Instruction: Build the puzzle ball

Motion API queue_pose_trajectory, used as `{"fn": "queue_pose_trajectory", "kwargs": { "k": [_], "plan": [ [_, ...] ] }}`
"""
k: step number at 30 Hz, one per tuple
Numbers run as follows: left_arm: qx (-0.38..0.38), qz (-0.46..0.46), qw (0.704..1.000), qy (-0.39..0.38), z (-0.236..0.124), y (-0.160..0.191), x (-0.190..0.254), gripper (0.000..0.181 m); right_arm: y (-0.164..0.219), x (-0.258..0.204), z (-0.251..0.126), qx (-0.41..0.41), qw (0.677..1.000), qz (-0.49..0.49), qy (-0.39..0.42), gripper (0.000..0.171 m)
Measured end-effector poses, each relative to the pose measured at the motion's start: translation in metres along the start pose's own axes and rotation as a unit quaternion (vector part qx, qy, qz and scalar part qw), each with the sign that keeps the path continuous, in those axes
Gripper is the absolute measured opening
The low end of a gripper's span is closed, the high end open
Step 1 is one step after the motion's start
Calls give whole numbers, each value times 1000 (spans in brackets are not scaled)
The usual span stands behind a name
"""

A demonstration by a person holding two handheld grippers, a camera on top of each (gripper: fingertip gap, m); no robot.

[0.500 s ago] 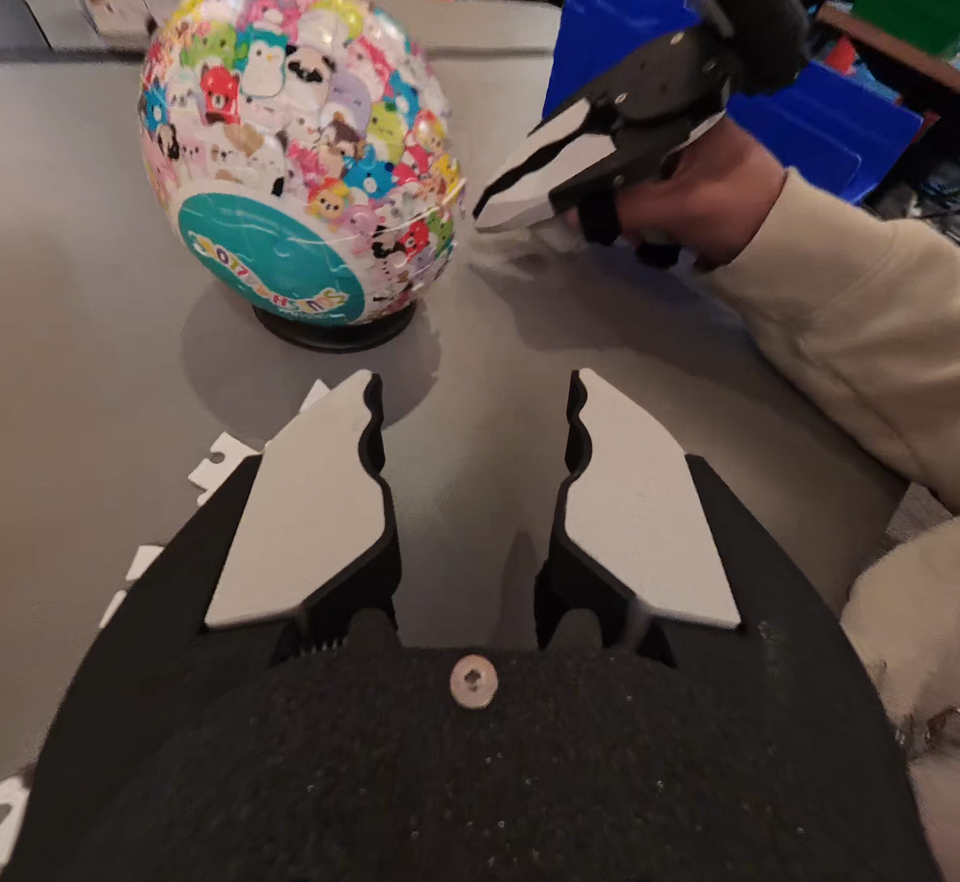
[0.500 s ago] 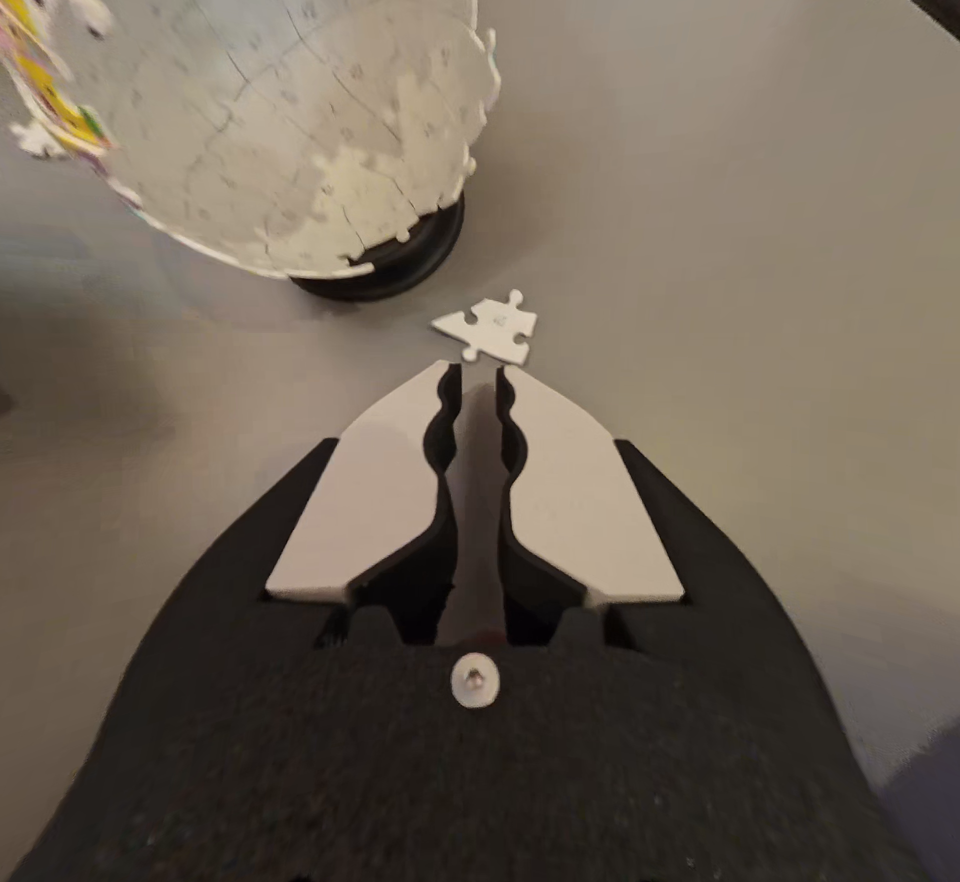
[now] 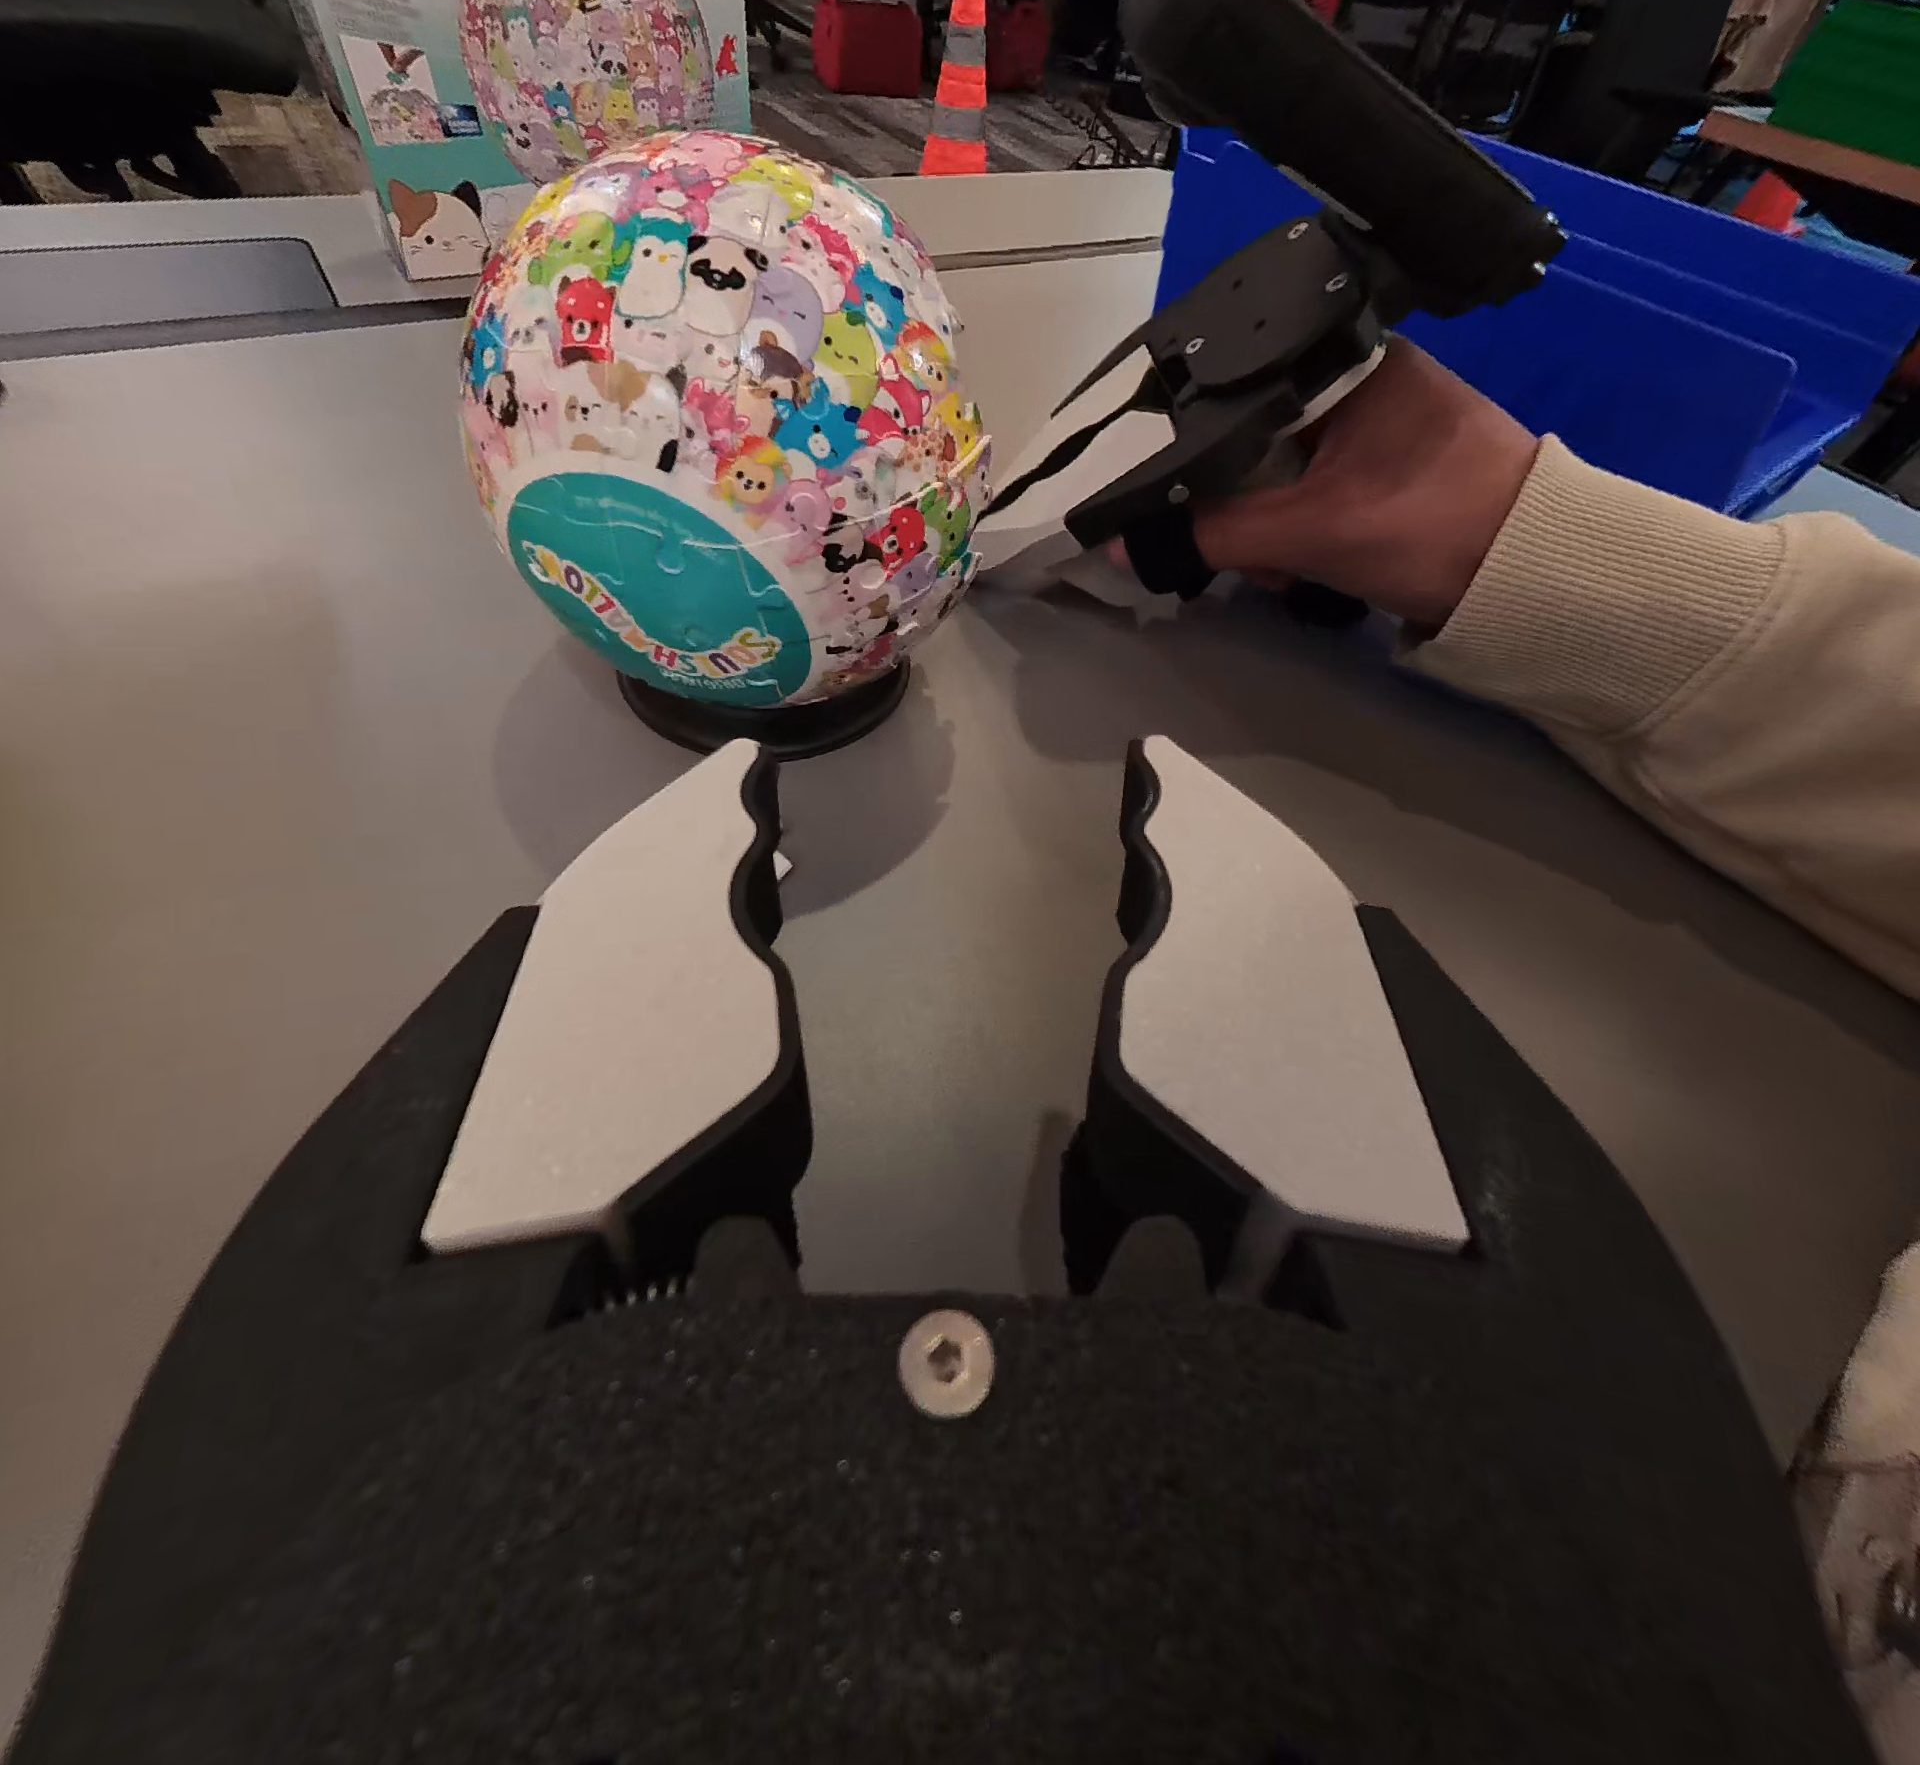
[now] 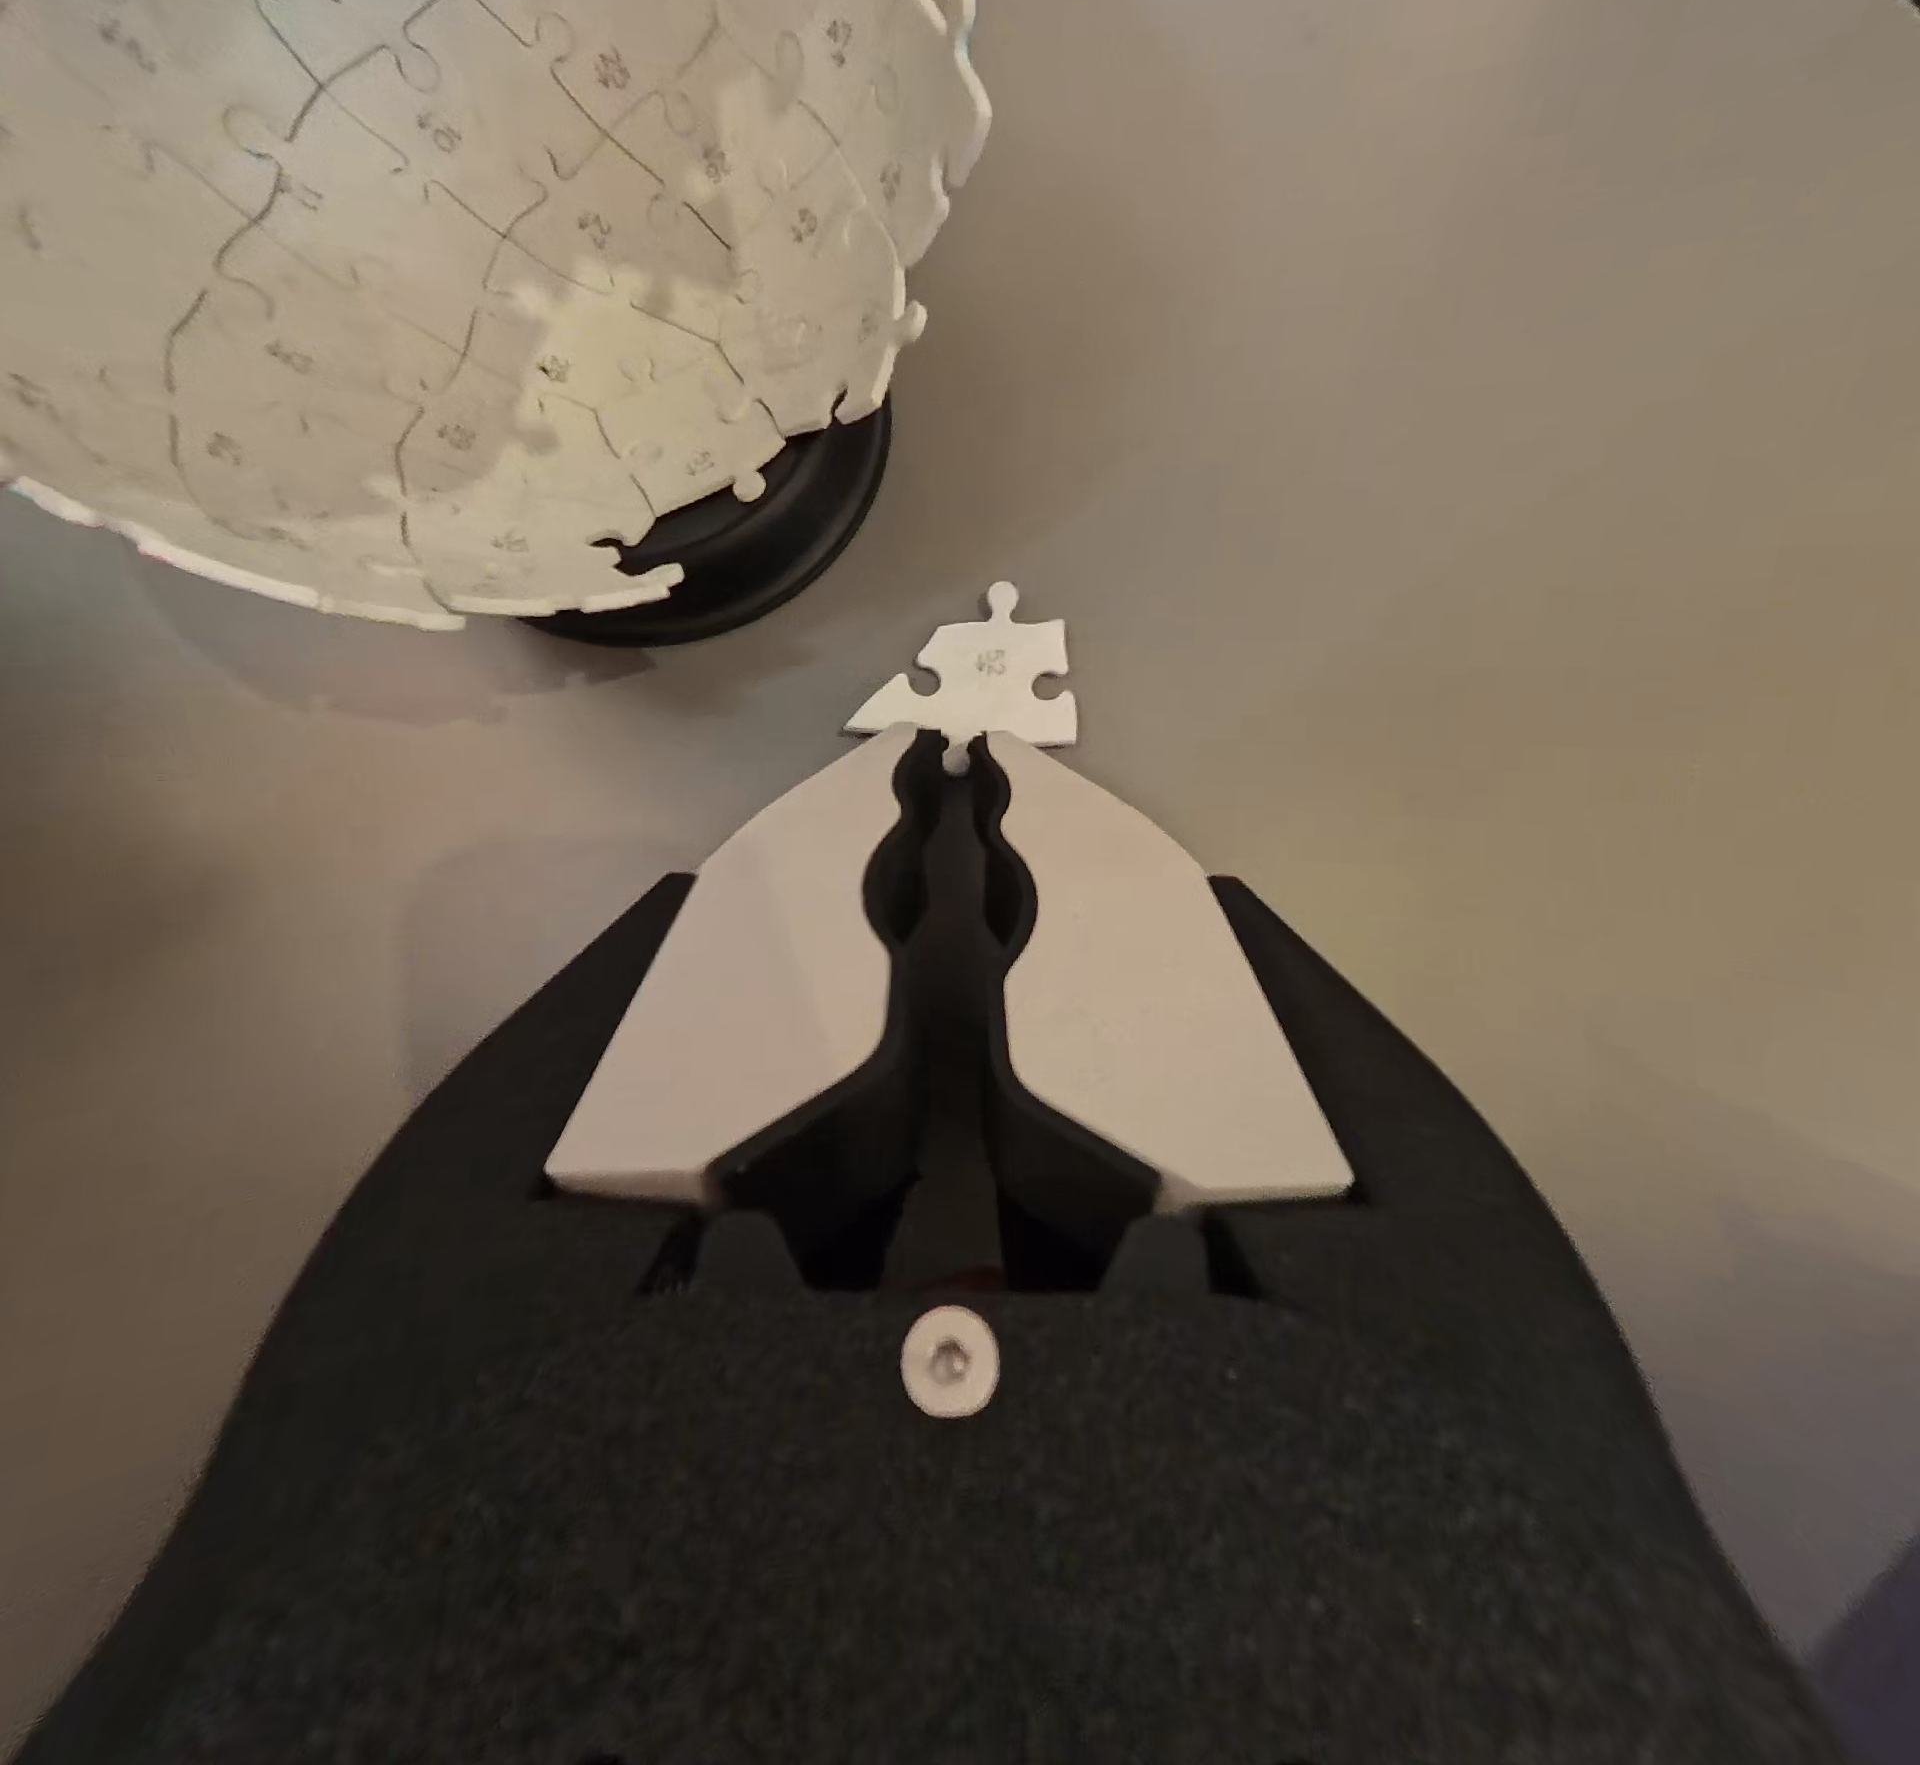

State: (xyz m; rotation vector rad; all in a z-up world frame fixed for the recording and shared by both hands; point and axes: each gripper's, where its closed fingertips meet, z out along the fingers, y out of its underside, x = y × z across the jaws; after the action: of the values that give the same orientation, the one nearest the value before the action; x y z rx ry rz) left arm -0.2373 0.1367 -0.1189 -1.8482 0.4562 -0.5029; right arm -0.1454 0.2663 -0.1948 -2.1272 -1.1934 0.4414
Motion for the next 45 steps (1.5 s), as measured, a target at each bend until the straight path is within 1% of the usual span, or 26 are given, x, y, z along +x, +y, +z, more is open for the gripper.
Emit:
{"fn": "queue_pose_trajectory", "kwargs": {
  "k": [3,5,8,10,12,15,17,19,21,22,25,26,27,30,34,37,38,40,42,45],
  "plan": [
    [0,2,1000,-2,0,0,0,62,-1,2,1,-2,1000,-27,-3,4],
    [0,2,1000,-6,-1,-2,-2,61,-2,6,-1,3,998,-69,11,4],
    [3,7,1000,-17,-5,-4,-6,61,-18,-4,-12,64,985,-161,-7,4],
    [6,7,1000,-23,-8,-5,-8,61,-26,-14,-17,88,974,-206,-32,4],
    [5,6,1000,-28,-10,-5,-9,61,-25,-19,-18,54,974,-214,-55,4],
    [6,6,999,-35,-12,-7,-10,61,-37,-22,-21,29,977,-202,-61,4],
    [8,16,999,-43,-13,-11,-11,61,-36,-21,-18,-15,983,-179,-48,4],
    [11,39,997,-65,-16,-15,-17,61,-40,-23,-18,-16,986,-164,-36,4],
    [15,55,994,-92,-19,-18,-26,60,-39,-25,-15,-18,987,-154,-45,4],
    [16,57,993,-99,-19,-18,-30,60,-39,-27,-11,-16,988,-141,-62,4],
    [7,50,994,-94,-15,-17,-35,61,-37,-28,-4,-19,990,-93,-108,4],
    [3,49,995,-92,-13,-17,-36,63,-38,-26,-2,-17,990,-89,-112,4],
    [-1,49,995,-91,-11,-17,-37,64,-38,-25,-2,-19,989,-90,-113,0],
    [-7,44,995,-85,-7,-17,-38,68,-37,-25,0,-32,988,-95,-114,0],
    [-7,40,996,-81,-5,-17,-39,68,-37,-19,-2,-27,990,-91,-101,0],
    [-16,38,996,-78,-4,-11,-39,69,-29,-9,-13,-17,994,-41,-100,1],
    [-15,35,996,-75,-5,-10,-39,69,-24,-9,-18,-13,995,-28,-100,6],
    [-17,25,997,-69,-6,-8,-37,69,-9,-5,-25,-7,997,-24,-68,14],
    [-13,13,998,-58,-5,-9,-34,69,5,-3,-31,0,999,-19,-37,16],
    [-20,-3,999,-39,-1,-8,-29,70,8,-9,-34,40,999,25,-24,16]
  ]
}}
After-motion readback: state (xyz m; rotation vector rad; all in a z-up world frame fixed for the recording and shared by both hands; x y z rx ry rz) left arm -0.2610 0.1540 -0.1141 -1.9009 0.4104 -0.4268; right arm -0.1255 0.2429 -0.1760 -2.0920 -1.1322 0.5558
